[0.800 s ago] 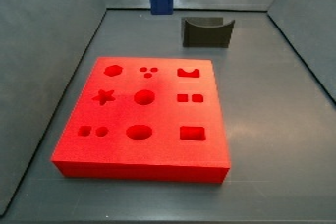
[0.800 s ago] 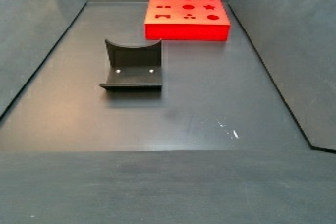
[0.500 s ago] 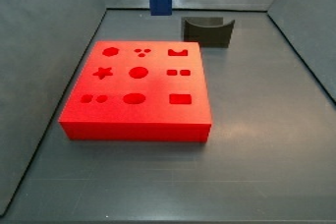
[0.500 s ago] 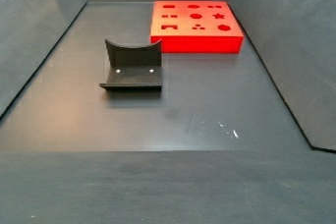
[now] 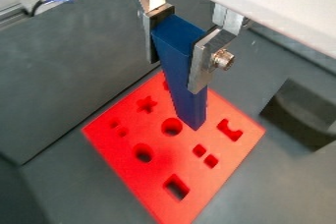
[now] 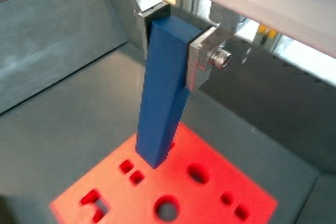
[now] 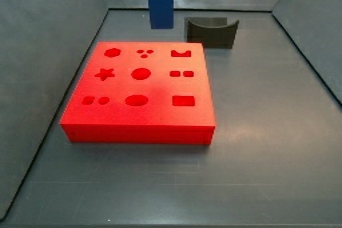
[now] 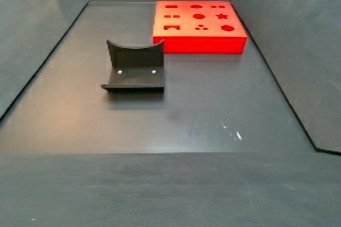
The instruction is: Insert the rectangle object.
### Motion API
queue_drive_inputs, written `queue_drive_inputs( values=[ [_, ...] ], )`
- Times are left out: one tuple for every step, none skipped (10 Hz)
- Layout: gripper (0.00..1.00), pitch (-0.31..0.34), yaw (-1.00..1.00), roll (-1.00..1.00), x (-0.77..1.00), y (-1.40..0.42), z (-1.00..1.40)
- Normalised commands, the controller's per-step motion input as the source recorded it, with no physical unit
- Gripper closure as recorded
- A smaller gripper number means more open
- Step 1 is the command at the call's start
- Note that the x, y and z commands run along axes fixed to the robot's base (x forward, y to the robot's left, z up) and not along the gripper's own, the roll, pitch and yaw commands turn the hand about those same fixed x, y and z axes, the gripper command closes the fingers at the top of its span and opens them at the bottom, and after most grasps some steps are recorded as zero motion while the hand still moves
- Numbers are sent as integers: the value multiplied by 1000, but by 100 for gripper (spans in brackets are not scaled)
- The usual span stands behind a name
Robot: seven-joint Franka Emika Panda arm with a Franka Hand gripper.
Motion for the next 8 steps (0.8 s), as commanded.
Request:
queue_drive_inputs(
  values=[
    [100,0,0,-479,189,-614,-9],
    [100,13,29,-267,340,-809,-249],
    [100,16,29,-237,391,-806,-303],
    [100,0,0,0,54,-180,0],
    [100,-80,3,0,0,0,-286],
    [100,54,-197,-269,683,380,-531],
    [100,13,-371,-331,629,234,-403],
    [100,0,-491,-420,549,86,-229]
  ],
)
